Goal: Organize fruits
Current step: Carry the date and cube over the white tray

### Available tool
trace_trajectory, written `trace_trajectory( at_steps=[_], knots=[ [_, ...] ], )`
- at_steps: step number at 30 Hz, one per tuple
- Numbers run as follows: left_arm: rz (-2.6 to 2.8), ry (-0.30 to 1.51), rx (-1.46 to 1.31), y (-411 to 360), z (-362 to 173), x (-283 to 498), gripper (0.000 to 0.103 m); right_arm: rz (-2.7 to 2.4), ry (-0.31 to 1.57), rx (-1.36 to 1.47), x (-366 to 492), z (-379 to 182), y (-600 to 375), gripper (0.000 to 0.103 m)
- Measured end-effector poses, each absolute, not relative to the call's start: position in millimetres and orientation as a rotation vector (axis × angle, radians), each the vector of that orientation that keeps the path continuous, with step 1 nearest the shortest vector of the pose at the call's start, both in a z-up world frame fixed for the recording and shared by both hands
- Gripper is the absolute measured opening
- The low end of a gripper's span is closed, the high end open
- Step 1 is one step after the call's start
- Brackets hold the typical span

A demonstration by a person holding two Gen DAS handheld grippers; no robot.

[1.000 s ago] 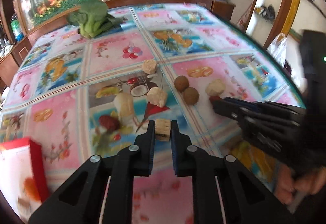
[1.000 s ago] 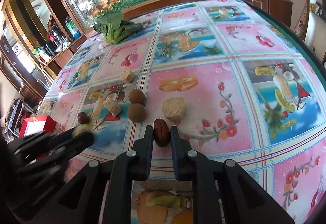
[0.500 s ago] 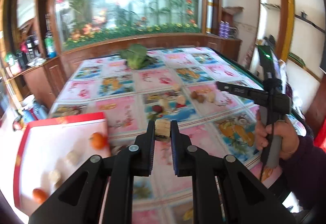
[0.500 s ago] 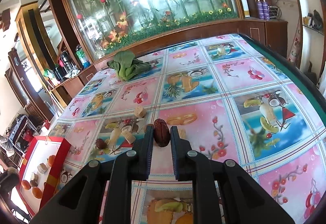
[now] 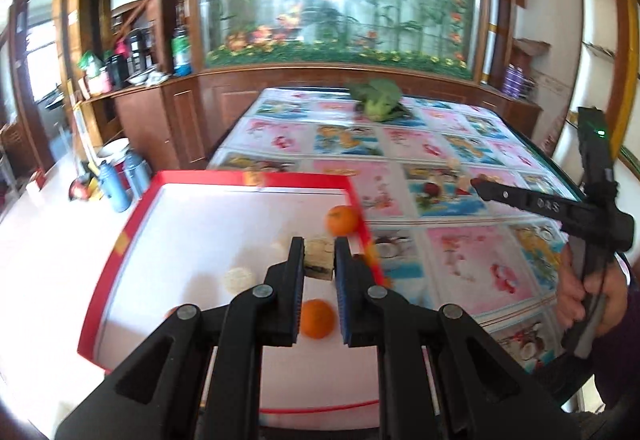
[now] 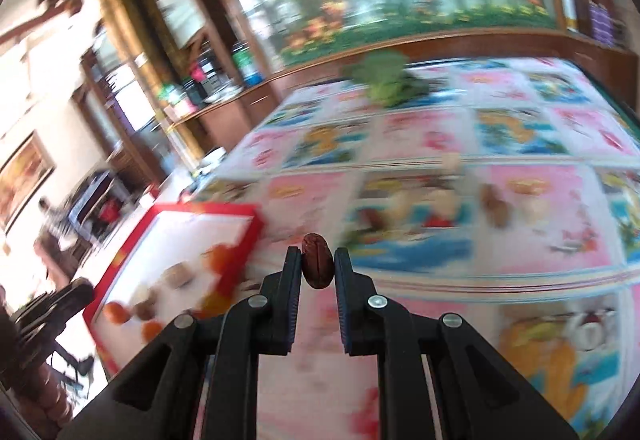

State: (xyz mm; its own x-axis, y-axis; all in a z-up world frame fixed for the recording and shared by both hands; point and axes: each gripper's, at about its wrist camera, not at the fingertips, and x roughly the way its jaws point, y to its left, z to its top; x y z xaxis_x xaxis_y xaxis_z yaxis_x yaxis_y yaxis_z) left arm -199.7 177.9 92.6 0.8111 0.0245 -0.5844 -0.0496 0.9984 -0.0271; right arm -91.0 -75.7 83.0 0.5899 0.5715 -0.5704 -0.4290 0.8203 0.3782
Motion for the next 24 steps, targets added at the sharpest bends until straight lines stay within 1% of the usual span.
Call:
trace_trajectory(
  at_steps=[7,16,19,24],
  knots=[
    [0.088,0.626,-0.055,200.5,81.3,-216.1,0.016,0.747,0.726,0.132,-130.6,92.8,-14.3,0.014],
    [0.15,0.666,-0.095,239.0,64.8,-238.7,0.016,0.891,0.799,0.032,-159.3,78.6,40.6,0.015],
    [0.155,0.677,-0.108,243.0,58.7,-246.4,0.016,0.917,0.791,-0.018,-173.3,74.0,55.3,0.015],
    [0.129,0.707,-0.119,237.9,47.2,-246.8,0.016,0.958,0.835,-0.054,-182.1,59.7,71.1,0.015]
  ],
)
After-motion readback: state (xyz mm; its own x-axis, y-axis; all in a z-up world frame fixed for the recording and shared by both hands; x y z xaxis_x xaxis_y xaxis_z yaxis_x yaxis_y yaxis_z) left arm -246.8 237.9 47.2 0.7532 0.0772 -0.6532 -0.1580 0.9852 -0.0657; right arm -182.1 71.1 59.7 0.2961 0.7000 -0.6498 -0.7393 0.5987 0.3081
